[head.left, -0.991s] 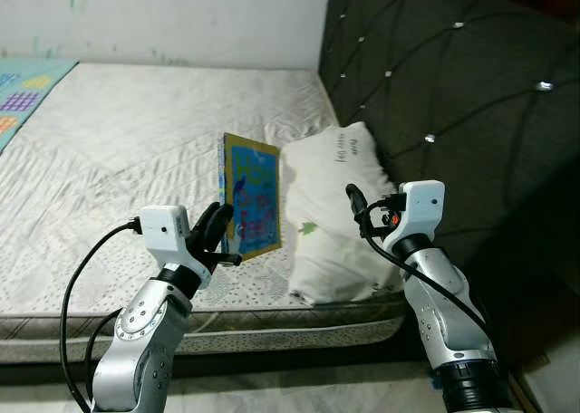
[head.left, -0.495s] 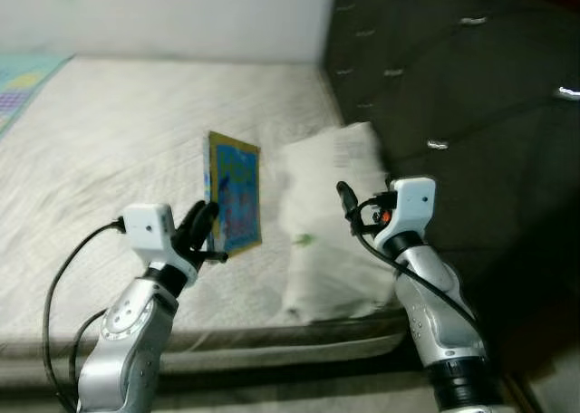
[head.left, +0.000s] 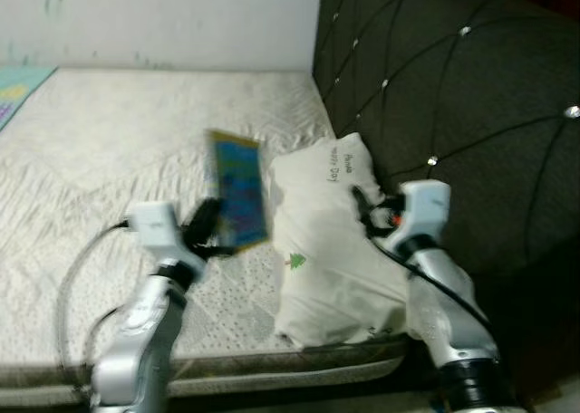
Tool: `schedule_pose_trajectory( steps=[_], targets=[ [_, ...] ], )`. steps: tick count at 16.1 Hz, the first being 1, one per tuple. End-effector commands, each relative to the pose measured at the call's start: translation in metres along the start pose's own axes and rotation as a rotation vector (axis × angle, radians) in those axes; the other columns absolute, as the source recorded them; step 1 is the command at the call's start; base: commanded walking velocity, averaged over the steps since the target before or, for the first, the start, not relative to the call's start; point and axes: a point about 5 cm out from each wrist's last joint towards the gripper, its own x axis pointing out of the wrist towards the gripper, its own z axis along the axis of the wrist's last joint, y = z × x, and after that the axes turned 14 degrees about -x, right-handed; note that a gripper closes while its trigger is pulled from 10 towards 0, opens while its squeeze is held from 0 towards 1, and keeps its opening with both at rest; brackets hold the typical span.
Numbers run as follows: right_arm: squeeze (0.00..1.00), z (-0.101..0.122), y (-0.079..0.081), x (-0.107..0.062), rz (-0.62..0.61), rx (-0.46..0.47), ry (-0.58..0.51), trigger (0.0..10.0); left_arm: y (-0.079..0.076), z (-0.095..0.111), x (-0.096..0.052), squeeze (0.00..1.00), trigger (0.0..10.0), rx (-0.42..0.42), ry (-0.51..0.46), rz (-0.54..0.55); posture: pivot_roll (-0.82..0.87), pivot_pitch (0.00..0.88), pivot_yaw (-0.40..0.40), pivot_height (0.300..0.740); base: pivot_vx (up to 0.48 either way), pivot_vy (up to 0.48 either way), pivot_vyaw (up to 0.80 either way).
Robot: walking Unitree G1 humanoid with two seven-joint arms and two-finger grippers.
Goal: Clean up the room
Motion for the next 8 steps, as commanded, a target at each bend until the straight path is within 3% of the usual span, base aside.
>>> schedule_pose_trajectory(
  steps=[1, 8],
  targets=[
    [0.00, 0.0028, 0.0032, 0.0012, 0.006, 0.003, -0.011, 10.0, -0.0009, 0.0086, 0.0000, 0.00, 10.0, 0.015, -0.031, -0.016, -0.01, 0.031, -0.055, 0.740, 0.000, 0.000, 0.00],
    [0.00, 0.0016, 0.0029, 0.0011, 0.007, 0.009, -0.005, 10.0, -0.0016, 0.0084, -0.0002, 0.00, 10.0, 0.005, -0.032, -0.020, -0.01, 0.033, -0.055, 0.740, 0.000, 0.459, 0.00]
  ],
)
